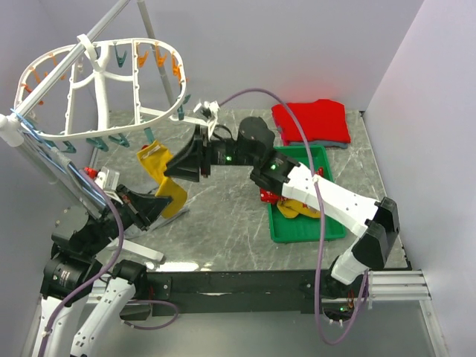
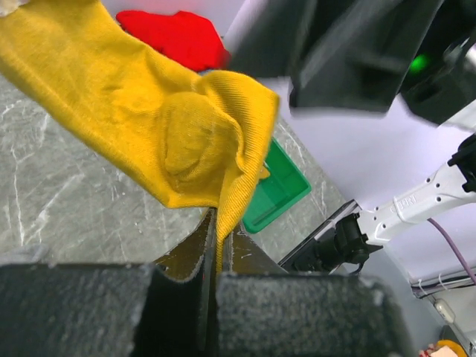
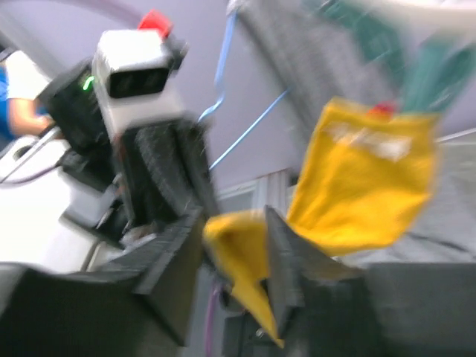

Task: Remove the socks clipped to the hanger

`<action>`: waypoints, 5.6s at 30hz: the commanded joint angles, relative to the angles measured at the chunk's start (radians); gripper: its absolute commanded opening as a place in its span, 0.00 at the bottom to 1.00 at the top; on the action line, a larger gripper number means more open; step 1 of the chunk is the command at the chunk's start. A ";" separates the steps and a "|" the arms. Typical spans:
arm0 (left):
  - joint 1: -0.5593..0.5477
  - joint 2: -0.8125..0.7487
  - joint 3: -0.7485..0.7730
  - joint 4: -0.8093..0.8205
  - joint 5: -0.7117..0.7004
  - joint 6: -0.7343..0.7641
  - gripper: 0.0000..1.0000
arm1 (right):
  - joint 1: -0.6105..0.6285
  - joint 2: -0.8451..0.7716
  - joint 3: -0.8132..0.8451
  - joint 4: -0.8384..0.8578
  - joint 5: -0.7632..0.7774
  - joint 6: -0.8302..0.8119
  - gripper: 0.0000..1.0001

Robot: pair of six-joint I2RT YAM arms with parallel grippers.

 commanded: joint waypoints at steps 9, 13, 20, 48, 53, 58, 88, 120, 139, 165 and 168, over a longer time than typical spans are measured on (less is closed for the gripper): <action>0.000 -0.025 0.070 -0.066 0.035 0.040 0.01 | -0.062 0.204 0.377 -0.246 0.080 -0.208 0.82; -0.001 -0.026 0.072 -0.068 0.042 0.042 0.01 | -0.070 0.294 0.474 -0.214 0.012 -0.181 0.91; -0.001 -0.022 0.056 -0.051 0.062 0.037 0.01 | -0.079 0.382 0.562 -0.142 -0.046 -0.104 0.95; -0.001 -0.007 0.035 -0.037 0.122 0.044 0.01 | -0.055 0.344 0.436 0.004 0.067 0.294 0.94; -0.001 -0.006 0.033 -0.037 0.131 0.040 0.01 | -0.041 0.350 0.430 0.044 0.058 0.317 0.88; -0.001 -0.007 0.032 -0.037 0.134 0.045 0.01 | -0.029 0.302 0.365 0.073 0.090 0.290 0.85; -0.001 -0.007 0.047 -0.069 0.188 0.102 0.01 | -0.012 0.051 -0.053 0.152 0.354 0.340 1.00; -0.001 -0.044 0.064 -0.074 0.167 0.076 0.01 | -0.067 0.309 0.419 0.141 -0.563 0.288 1.00; -0.001 -0.026 0.052 -0.051 0.176 0.076 0.01 | -0.078 0.038 0.152 0.004 -0.187 0.235 1.00; 0.000 -0.041 0.066 -0.022 0.207 0.025 0.01 | -0.046 0.129 0.005 0.290 0.187 0.391 1.00; -0.001 -0.039 0.072 -0.025 0.211 0.027 0.01 | -0.024 0.181 0.063 0.313 0.212 0.407 1.00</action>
